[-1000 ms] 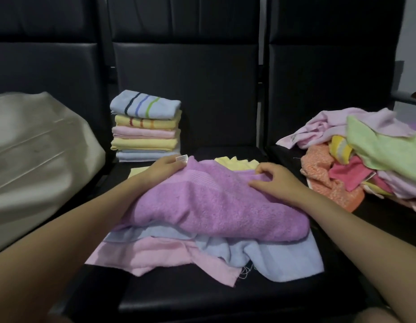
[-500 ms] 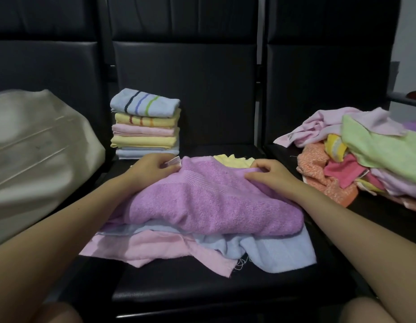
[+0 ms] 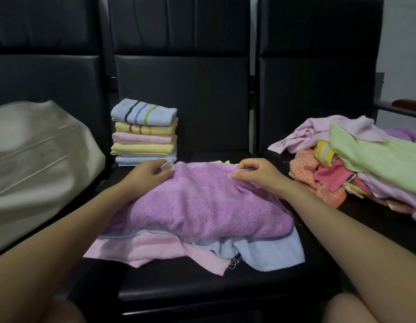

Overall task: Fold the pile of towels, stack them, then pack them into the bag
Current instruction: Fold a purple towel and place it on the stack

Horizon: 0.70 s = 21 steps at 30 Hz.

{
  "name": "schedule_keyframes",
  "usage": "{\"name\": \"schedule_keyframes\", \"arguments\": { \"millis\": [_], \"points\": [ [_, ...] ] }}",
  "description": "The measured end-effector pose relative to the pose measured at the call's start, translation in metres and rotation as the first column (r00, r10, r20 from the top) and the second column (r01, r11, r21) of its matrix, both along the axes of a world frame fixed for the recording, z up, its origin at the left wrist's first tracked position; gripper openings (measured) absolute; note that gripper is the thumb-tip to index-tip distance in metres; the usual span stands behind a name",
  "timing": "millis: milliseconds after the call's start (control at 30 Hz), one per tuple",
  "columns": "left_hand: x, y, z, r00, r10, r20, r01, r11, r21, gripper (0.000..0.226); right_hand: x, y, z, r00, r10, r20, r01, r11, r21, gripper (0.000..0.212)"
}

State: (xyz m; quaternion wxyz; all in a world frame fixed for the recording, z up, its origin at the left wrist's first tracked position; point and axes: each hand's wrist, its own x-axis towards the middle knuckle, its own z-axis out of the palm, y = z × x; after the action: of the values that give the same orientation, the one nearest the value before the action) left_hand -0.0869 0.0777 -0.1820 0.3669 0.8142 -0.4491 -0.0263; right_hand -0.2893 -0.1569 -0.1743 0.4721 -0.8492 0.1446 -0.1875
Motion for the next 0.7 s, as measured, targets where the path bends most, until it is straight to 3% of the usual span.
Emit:
{"name": "schedule_keyframes", "arguments": {
  "millis": [167,333,467,567,700],
  "points": [
    [0.000,0.008,0.002,0.981,-0.008,0.196,-0.007,0.997,0.080,0.028,-0.012,-0.009,0.002,0.995,-0.079,-0.055,0.060,0.957,-0.285,0.016],
    [0.003,0.017,0.002,0.973,-0.010,0.231,0.002,0.999,0.034,0.046,-0.030,-0.022,0.002,0.986,-0.151,-0.070,0.121,0.939,-0.323,0.020],
    [-0.002,0.024,0.004,0.981,-0.032,0.191,0.023,0.999,0.046,0.061,-0.040,-0.026,-0.001,0.976,-0.215,0.008,0.215,0.971,-0.106,0.016],
    [-0.013,0.026,0.009,0.989,0.003,0.149,-0.005,1.000,0.012,0.043,-0.040,-0.018,0.002,0.949,-0.308,0.072,0.304,0.951,0.062,0.017],
    [-0.033,0.026,0.032,0.984,0.172,0.047,-0.160,0.970,-0.184,0.044,-0.040,0.001,0.028,0.858,-0.447,0.252,0.354,0.871,0.340,0.007]
  ]
}}
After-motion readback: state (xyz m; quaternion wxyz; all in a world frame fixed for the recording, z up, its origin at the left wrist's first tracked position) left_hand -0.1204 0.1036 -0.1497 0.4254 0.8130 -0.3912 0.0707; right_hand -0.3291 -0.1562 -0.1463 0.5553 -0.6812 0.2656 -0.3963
